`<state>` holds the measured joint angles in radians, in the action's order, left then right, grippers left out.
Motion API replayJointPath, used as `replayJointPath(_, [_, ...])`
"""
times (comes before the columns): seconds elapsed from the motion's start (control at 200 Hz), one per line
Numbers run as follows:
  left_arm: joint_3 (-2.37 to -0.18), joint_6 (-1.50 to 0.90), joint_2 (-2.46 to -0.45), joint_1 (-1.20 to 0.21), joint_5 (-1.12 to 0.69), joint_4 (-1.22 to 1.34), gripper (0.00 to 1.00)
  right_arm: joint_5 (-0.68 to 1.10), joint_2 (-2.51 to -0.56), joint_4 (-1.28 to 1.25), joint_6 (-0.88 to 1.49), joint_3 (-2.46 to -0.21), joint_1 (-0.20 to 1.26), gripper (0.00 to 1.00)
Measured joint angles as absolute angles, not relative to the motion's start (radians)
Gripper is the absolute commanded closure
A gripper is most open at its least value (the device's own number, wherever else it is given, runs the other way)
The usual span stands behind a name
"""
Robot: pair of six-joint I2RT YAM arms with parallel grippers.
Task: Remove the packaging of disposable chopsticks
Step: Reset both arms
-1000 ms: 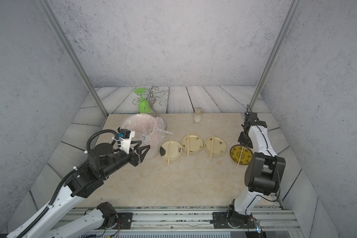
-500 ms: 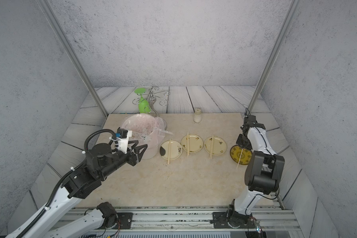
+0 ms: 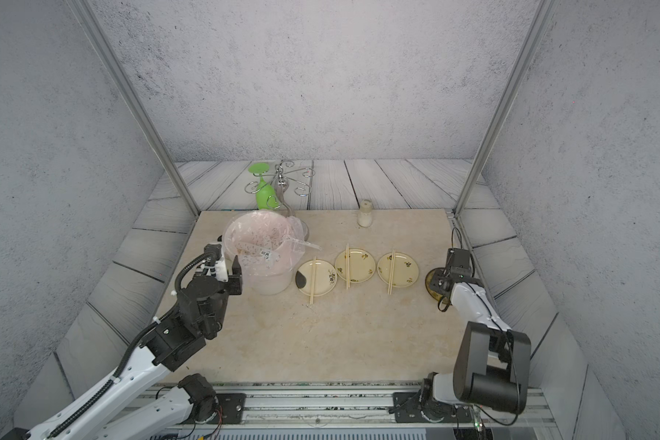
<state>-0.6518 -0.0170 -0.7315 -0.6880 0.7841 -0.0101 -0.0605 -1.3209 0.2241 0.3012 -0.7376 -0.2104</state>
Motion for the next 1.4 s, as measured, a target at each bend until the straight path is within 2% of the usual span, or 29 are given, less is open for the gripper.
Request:
replayJointPath(0.145, [-0.538,0.031,-0.683,-0.649,0.873,0.129,0.45,-0.05,-1.237,-0.043,0.271,-0.571,-0.159,0.51])
replayJointPath(0.365, [-0.381,0.025,-0.708,-0.533,0.912,0.248,0.45,-0.036,-1.242,-0.427,0.173,-0.355,-0.074,0.48])
replayJointPath(0.666, [-0.191,-0.022,-0.786,-0.322,0.754,0.427,0.44,0.031,-1.295,-0.714,0.103,-0.324,-0.065,0.47])
replayJointPath(0.811, [-0.185,-0.046,-0.941,-0.227,0.628,0.529,0.41,0.023,-1.297,-0.645,0.095,-0.352,-0.055,0.45])
replayJointPath(1.006, [-0.196,-0.041,-1.164,-0.169,0.475,0.678,0.4,0.059,-1.3,-0.628,0.065,-0.38,-0.051,0.44])
replayJointPath(1.396, [-0.206,-0.049,-1.254,-0.054,0.233,0.878,0.36,0.088,-1.274,-0.461,0.061,-0.418,-0.049,0.41])
